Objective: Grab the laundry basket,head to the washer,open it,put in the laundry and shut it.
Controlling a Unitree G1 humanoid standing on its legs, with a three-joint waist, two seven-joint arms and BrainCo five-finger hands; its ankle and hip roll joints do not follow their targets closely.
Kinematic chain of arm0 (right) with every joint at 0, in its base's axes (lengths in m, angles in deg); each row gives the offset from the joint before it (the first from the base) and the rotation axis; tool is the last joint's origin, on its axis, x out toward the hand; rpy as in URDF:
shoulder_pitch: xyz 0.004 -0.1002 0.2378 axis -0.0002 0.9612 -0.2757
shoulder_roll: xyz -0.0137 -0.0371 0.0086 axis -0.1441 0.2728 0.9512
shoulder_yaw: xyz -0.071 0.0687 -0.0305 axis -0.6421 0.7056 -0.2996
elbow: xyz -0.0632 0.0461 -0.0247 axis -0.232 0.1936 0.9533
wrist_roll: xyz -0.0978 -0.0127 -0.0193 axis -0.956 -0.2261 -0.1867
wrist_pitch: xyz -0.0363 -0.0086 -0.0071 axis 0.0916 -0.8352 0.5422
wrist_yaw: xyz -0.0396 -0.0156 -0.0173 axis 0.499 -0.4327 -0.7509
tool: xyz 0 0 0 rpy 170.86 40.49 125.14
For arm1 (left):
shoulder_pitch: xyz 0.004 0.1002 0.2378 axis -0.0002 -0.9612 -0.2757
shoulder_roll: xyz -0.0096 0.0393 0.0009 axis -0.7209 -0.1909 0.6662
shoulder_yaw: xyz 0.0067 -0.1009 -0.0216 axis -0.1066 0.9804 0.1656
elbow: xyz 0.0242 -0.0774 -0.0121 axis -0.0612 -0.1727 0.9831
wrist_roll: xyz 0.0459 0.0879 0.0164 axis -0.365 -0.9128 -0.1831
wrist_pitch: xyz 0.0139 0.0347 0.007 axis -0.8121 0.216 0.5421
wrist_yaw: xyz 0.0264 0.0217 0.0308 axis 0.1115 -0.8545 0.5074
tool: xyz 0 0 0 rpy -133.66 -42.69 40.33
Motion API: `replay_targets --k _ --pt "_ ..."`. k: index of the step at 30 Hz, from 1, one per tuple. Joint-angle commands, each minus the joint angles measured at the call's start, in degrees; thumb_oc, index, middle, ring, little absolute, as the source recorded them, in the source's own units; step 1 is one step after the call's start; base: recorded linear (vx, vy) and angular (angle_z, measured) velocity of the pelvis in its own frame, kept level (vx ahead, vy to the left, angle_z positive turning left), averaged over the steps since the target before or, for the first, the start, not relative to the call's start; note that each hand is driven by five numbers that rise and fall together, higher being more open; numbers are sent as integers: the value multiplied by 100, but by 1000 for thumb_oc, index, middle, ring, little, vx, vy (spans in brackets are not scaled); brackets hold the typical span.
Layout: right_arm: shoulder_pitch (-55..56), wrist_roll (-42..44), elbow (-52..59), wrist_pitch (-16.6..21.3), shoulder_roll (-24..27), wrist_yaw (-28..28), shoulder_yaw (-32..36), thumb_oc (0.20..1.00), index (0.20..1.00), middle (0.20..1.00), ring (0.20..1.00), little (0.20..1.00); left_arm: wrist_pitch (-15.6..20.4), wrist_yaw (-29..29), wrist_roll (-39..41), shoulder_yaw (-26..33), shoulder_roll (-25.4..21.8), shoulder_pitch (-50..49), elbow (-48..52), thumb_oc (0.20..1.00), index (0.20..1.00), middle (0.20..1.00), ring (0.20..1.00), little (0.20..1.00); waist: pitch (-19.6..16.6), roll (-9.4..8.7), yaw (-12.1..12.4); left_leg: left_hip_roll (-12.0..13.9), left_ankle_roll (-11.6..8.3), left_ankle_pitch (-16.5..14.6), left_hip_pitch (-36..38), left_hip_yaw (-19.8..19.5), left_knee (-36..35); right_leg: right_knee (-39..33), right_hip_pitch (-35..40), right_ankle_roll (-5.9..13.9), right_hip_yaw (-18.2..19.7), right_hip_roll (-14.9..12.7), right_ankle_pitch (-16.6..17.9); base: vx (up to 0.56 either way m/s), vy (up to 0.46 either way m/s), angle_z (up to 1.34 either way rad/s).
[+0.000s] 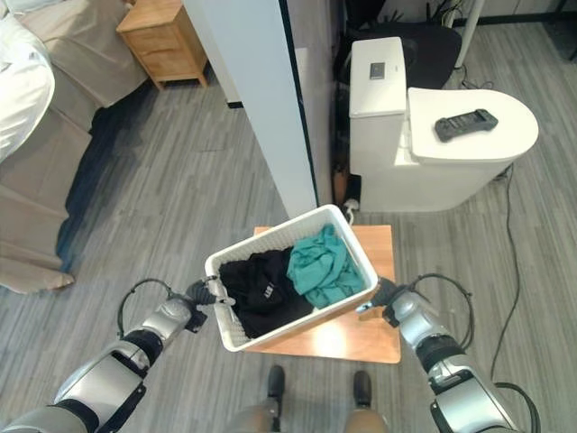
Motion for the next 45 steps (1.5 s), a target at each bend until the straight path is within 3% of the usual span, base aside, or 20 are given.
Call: replay_targets --k 1,9,19,31,36,45 --pt "-212 116 431 235 -66 -87 -73 1000 1000 1000 1000 1000 -56 -6 -36 41 -35 192 -745 1000 1000 1000 1000 1000 160 -566 130 50 -33 265 -376 -373 23 68 -48 155 19 -399 -115 0 0 0" --pt "-3 193 254 317 -182 -144 -32 1000 1000 1000 1000 1000 71 -158 116 197 -37 141 -524 1000 1000 1000 1000 1000 200 -617 156 26 -9 254 -428 -374 35 72 -114 169 47 -426 -87 0 0 0" --pt "149 545 -272 376 -322 -228 -106 1000 1000 1000 1000 1000 101 -238 1156 760 146 -278 -499 1000 1000 1000 1000 1000 204 -615 158 12 -34 301 -473 -387 15 76 -149 156 32 -438 -77 0 0 0" --pt "-322 754 -1119 479 -337 -363 -339 1000 1000 1000 1000 1000 93 -227 1124 726 298 -172 -1049 1000 1000 1000 1000 1000 174 -600 144 4 -44 321 -504 -349 10 71 -198 177 23 -458 -38 0 0 0" --pt "-397 749 -822 499 -179 -404 -279 1000 1000 1000 1000 1000 165 -249 1162 729 302 -118 -1017 1000 1000 1000 1000 1000 211 -610 125 -13 -33 322 -507 -320 9 75 -234 186 77 -467 -14 -8 6 -1" --pt "-130 250 817 502 212 -485 277 1000 1000 1000 1000 1000 224 -304 1018 754 220 -222 -487 1000 1000 1000 1000 1000 121 -594 129 -6 -31 273 -510 -305 13 73 -196 211 30 -494 -40 2 4 1"
